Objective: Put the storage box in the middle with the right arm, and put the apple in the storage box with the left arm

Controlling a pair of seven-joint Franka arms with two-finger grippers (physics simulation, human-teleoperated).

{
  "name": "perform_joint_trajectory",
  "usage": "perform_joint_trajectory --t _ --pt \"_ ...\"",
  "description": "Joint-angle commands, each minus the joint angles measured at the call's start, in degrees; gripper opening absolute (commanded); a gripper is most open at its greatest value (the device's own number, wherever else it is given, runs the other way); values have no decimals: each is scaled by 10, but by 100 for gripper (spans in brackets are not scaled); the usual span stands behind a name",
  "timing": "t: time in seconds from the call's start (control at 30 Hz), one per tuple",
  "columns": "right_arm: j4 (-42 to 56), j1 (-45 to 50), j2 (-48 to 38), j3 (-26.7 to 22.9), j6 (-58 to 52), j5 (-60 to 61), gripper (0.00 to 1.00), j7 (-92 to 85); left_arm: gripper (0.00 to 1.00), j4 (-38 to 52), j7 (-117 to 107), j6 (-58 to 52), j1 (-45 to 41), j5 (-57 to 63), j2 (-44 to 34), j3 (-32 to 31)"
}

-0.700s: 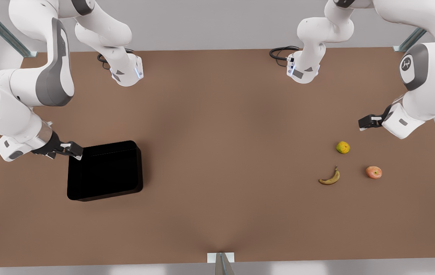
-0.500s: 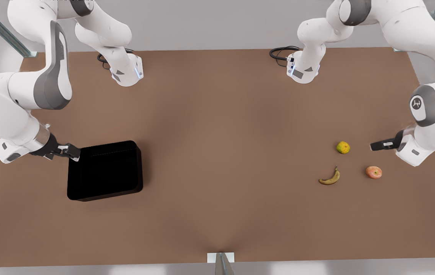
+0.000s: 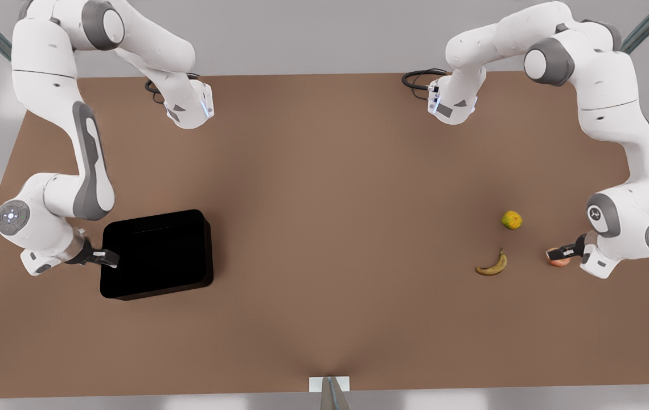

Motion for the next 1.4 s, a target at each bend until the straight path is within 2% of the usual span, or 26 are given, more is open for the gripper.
perform_joint_trajectory --t 0.0,0.03,0.17,0.5,0.6,0.63,0.67,1.27,1.37 --pt "-8 -13 0 10 8 0 100 -1 100 1 1 2 2 2 4 0" --pt "-28 -48 1 34 33 0 100 -2 100 9 1 3 7 3 11 1" --pt "-38 -65 13 43 41 0 100 -2 100 19 2 14 5 2 38 0" --pt "-128 -103 66 43 181 -22 100 -25 100 25 40 27 6 2 60 0" --pt "-140 -105 68 43 181 -34 100 -24 100 34 40 28 7 1 70 0" --pt "-140 -107 68 43 181 -35 82 -22 100 34 40 40 7 1 74 0" --pt "-140 -109 67 43 181 -35 22 -22 100 34 40 43 7 1 78 0" --pt "-135 -108 75 48 181 -43 21 -24 100 34 41 55 4 -2 94 0" --pt "-131 -110 62 64 176 -43 21 -26 100 35 41 56 4 -1 97 0"
